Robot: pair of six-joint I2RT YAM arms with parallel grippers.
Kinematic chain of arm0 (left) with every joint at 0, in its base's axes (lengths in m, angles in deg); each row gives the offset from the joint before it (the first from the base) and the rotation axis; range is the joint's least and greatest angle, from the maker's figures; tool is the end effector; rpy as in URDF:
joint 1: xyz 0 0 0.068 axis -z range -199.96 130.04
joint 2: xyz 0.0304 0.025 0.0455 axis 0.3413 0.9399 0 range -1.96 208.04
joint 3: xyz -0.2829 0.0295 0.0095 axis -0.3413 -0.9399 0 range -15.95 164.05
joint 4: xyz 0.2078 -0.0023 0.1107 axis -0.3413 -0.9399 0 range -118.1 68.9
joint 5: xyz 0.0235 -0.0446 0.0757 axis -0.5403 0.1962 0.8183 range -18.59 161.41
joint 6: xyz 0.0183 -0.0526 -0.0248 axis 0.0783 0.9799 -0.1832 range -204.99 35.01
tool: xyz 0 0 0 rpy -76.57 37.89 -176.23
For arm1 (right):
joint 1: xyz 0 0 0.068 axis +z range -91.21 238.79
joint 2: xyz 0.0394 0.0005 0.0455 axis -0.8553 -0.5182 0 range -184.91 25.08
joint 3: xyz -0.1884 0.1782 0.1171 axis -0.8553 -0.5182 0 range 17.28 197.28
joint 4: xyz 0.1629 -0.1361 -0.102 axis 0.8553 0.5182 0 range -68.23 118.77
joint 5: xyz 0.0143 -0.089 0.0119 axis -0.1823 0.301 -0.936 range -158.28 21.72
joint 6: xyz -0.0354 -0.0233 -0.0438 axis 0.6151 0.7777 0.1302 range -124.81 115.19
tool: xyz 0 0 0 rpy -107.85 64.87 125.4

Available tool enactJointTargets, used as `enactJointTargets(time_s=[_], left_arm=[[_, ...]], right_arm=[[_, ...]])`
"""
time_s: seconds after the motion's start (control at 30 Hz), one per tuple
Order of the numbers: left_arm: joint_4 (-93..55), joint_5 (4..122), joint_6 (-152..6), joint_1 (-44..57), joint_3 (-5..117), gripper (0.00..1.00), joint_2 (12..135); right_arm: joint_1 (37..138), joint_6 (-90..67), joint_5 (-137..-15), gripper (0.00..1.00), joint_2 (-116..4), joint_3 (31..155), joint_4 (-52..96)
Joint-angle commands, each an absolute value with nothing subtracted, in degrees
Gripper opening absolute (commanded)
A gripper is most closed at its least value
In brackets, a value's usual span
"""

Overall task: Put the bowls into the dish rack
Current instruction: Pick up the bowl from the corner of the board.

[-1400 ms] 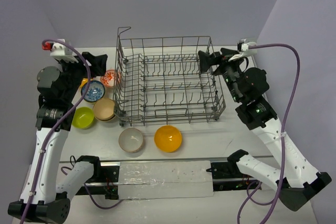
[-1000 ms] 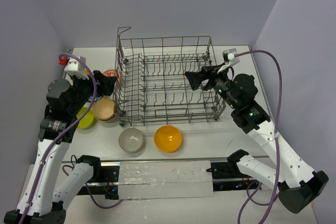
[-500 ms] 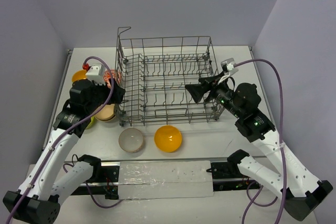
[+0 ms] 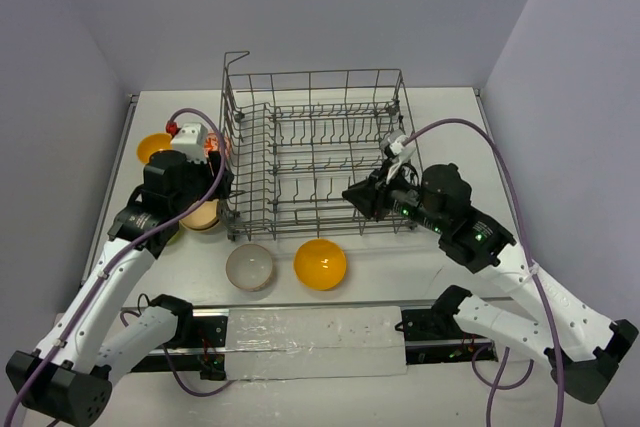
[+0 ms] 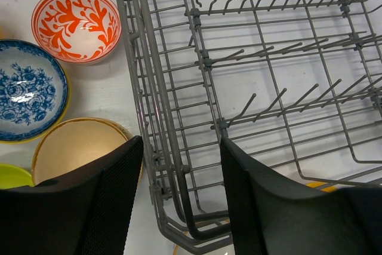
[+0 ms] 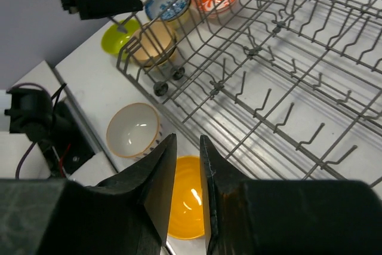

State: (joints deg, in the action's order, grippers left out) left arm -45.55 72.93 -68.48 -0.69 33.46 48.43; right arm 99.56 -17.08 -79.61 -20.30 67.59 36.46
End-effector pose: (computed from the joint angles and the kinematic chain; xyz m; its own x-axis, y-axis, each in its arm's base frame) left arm 0.1609 -0.0551 0.3312 -0.4761 -0.1346 -0.8690 0.1794 0.9526 -0.2458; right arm 0.1109 0.1076 0.3684 -0.2929 0.0227 -0.9559 -0.7415 0.6257 0.2421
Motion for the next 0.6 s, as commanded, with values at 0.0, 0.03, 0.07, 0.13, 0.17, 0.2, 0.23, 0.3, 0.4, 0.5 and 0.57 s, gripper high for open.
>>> enactJointTargets(time_s=[0.0, 0.03, 0.07, 0.13, 0.17, 0.2, 0.23, 0.3, 0.4, 0.5, 0.57], left_arm=[[-45.36, 75.36, -69.87, -0.10, 34.85, 0.59, 48.22], [-45.53, 75.54, -70.13, -0.01, 35.20, 0.56, 48.22], [-45.53, 75.71, -70.22, 0.08, 35.47, 0.52, 48.31], [-45.88, 75.80, -70.57, 0.26, 36.17, 0.48, 48.75], [-45.97, 75.80, -70.75, 0.34, 36.43, 0.48, 48.92], [-45.97, 75.54, -70.93, 0.61, 36.87, 0.48, 49.19], [-45.97, 75.45, -71.01, 0.78, 36.96, 0.48, 49.36], [-46.06, 75.45, -71.28, 1.31, 37.57, 0.46, 49.80], [-46.06, 75.36, -71.54, 2.01, 38.36, 0.42, 50.07], [-46.24, 75.28, -71.63, 2.45, 39.15, 0.37, 50.15], [-46.41, 75.45, -71.72, 2.63, 39.60, 0.33, 50.15]], right_arm=[[101.85, -15.18, -81.02, 0.30, -19.91, 70.90, 38.46], [102.81, -15.01, -81.37, 0.29, -20.09, 71.07, 39.34], [103.34, -14.57, -81.55, 0.29, -20.53, 71.25, 39.78], [104.75, -13.96, -80.59, 0.29, -21.14, 71.34, 41.27], [106.41, -13.52, -79.98, 0.30, -21.93, 71.42, 41.80], [107.38, -13.25, -78.14, 0.30, -22.46, 71.60, 42.67], [108.44, -12.99, -77.08, 0.30, -23.42, 71.60, 43.03], [111.42, -12.37, -75.23, 0.29, -24.65, 71.69, 44.08], [114.85, -12.02, -72.51, 0.23, -27.29, 72.04, 45.58], [117.66, -11.84, -70.31, 0.05, -29.93, 71.95, 46.37], [118.99, -12.02, -68.99, 0.02, -31.77, 71.60, 46.99]])
